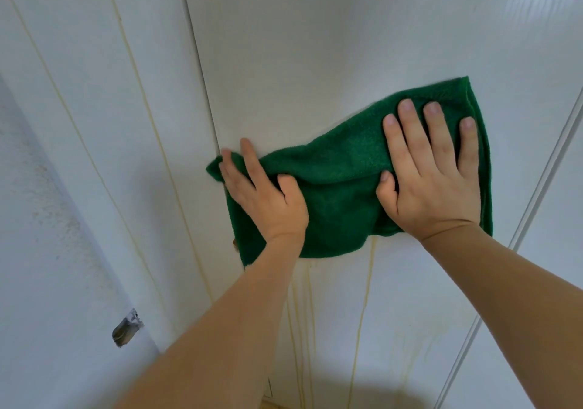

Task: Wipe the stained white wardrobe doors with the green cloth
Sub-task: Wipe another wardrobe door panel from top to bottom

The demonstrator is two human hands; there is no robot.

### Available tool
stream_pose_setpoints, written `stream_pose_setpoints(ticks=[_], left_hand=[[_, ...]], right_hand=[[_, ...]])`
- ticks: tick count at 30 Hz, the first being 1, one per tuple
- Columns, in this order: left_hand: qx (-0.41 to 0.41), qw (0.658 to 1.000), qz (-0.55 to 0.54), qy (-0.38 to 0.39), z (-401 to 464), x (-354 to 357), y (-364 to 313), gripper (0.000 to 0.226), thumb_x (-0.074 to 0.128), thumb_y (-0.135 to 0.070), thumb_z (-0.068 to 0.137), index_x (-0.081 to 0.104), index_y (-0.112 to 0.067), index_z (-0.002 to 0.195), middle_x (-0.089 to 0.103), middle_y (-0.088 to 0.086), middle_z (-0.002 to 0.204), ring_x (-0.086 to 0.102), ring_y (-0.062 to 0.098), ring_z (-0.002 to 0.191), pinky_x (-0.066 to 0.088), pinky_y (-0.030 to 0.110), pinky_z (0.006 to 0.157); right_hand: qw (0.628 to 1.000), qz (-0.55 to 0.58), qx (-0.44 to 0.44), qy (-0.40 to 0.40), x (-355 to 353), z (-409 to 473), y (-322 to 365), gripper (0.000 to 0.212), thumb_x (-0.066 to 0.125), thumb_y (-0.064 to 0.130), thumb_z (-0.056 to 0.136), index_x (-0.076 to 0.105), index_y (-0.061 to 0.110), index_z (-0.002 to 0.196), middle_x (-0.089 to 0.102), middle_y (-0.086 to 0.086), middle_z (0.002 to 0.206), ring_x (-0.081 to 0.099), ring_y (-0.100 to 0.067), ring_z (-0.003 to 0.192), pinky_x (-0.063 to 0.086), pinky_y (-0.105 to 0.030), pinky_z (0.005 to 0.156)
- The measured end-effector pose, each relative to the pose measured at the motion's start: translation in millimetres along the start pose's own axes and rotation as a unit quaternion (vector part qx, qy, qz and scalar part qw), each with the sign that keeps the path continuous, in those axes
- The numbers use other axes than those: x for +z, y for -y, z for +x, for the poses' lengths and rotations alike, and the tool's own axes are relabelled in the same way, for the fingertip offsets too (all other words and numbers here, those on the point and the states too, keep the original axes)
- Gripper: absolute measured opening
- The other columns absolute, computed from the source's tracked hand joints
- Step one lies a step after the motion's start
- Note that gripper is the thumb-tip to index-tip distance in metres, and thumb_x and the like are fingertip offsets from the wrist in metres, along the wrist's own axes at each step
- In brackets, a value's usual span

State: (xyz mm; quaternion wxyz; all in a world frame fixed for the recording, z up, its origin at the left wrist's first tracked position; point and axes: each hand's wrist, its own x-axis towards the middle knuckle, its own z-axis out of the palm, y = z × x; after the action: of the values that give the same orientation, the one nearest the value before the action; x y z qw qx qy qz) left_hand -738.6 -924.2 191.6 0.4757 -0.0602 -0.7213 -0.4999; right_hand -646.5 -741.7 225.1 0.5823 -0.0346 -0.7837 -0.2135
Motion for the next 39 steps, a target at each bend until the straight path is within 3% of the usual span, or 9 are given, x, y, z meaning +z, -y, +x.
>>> stream_pose_setpoints(ticks=[4, 10, 14, 18, 26, 30, 32, 37, 39], left_hand=[[-0.058, 0.997, 0.007, -0.051, -24.3, 14.5, 7.4, 0.07, 0.034, -0.029, 0.089, 0.031, -0.014, 0.157, 0.02, 0.019, 0.164, 0.016, 0.038, 0.152, 0.012, 0.056, 0.124], [-0.055, 0.997, 0.034, -0.031, -19.7, 11.2, 0.0, 0.076, 0.029, -0.028, 0.085, 0.024, -0.009, 0.159, 0.015, 0.024, 0.164, 0.009, 0.042, 0.152, 0.004, 0.06, 0.123], [0.082, 0.995, 0.053, 0.001, 32.8, 6.2, -46.7, 0.084, 0.037, -0.03, 0.078, 0.025, -0.01, 0.159, 0.012, 0.027, 0.164, 0.005, 0.046, 0.152, 0.001, 0.063, 0.122], [0.278, 0.957, 0.086, 0.006, 83.7, 7.4, -98.0, 0.083, 0.048, -0.025, 0.076, 0.033, -0.009, 0.156, 0.024, 0.025, 0.162, 0.014, 0.048, 0.151, 0.006, 0.065, 0.121], [0.297, 0.948, 0.11, -0.015, 81.8, 11.2, -92.5, 0.077, 0.048, -0.024, 0.077, 0.041, -0.011, 0.153, 0.031, 0.023, 0.16, 0.022, 0.047, 0.15, 0.013, 0.062, 0.121], [0.309, 0.944, 0.113, -0.014, 78.0, 9.8, -92.3, 0.077, 0.049, -0.024, 0.078, 0.04, -0.01, 0.153, 0.032, 0.024, 0.159, 0.023, 0.048, 0.149, 0.014, 0.062, 0.121], [0.308, 0.944, 0.12, -0.019, 80.2, 8.7, -91.0, 0.077, 0.05, -0.024, 0.079, 0.038, -0.011, 0.154, 0.031, 0.024, 0.16, 0.023, 0.047, 0.149, 0.013, 0.062, 0.121], [0.292, 0.948, 0.122, -0.023, 61.0, 8.0, -68.8, 0.073, 0.047, -0.024, 0.083, 0.038, -0.011, 0.154, 0.033, 0.022, 0.16, 0.024, 0.046, 0.149, 0.014, 0.062, 0.122], [0.249, 0.961, 0.117, -0.023, 40.4, 9.8, -48.0, 0.073, 0.046, -0.025, 0.083, 0.037, -0.011, 0.154, 0.032, 0.021, 0.16, 0.024, 0.045, 0.149, 0.014, 0.062, 0.121]], right_hand=[[1.0, -0.002, 0.001, -0.012, 3.3, -5.6, 3.4, 0.064, 0.037, 0.035, 0.097, 0.027, 0.013, 0.156, 0.025, -0.008, 0.161, 0.023, -0.031, 0.147, 0.016, -0.057, 0.119], [1.0, -0.006, 0.001, -0.012, 6.2, -14.3, 8.0, 0.064, 0.037, 0.035, 0.097, 0.026, 0.013, 0.156, 0.02, -0.008, 0.161, 0.021, -0.031, 0.147, 0.016, -0.056, 0.119], [1.0, -0.004, 0.002, -0.009, 4.3, -14.2, 7.6, 0.063, 0.036, 0.035, 0.099, 0.024, 0.013, 0.157, 0.018, -0.008, 0.162, 0.02, -0.031, 0.147, 0.014, -0.055, 0.12], [1.0, 0.016, 0.017, -0.01, 6.9, -20.9, 12.4, 0.064, 0.033, 0.035, 0.101, 0.013, 0.014, 0.158, 0.015, -0.007, 0.162, 0.016, -0.03, 0.148, 0.009, -0.054, 0.12], [0.954, 0.059, 0.293, -0.024, 29.4, -47.8, 107.1, 0.065, 0.023, 0.037, 0.103, 0.0, 0.011, 0.158, 0.019, -0.013, 0.158, 0.009, -0.031, 0.148, 0.006, -0.055, 0.12], [0.936, 0.082, 0.343, -0.009, 32.4, -45.9, 136.9, 0.059, 0.021, 0.038, 0.105, 0.01, 0.009, 0.155, 0.02, -0.016, 0.155, 0.007, -0.031, 0.147, 0.005, -0.056, 0.119], [0.957, 0.076, 0.279, 0.001, 33.1, -52.4, 127.3, 0.061, 0.029, 0.038, 0.105, 0.014, 0.006, 0.154, 0.022, -0.017, 0.155, 0.012, -0.033, 0.146, 0.006, -0.058, 0.12], [0.998, 0.056, -0.012, 0.029, 10.6, -46.0, 30.6, 0.062, 0.049, 0.039, 0.097, 0.038, 0.009, 0.15, 0.033, -0.008, 0.158, 0.025, -0.028, 0.146, 0.008, -0.053, 0.12], [0.999, 0.036, -0.037, 0.013, -6.1, -18.9, -22.3, 0.065, 0.048, 0.042, 0.093, 0.039, 0.014, 0.151, 0.035, -0.007, 0.157, 0.028, -0.028, 0.146, 0.013, -0.053, 0.12]])
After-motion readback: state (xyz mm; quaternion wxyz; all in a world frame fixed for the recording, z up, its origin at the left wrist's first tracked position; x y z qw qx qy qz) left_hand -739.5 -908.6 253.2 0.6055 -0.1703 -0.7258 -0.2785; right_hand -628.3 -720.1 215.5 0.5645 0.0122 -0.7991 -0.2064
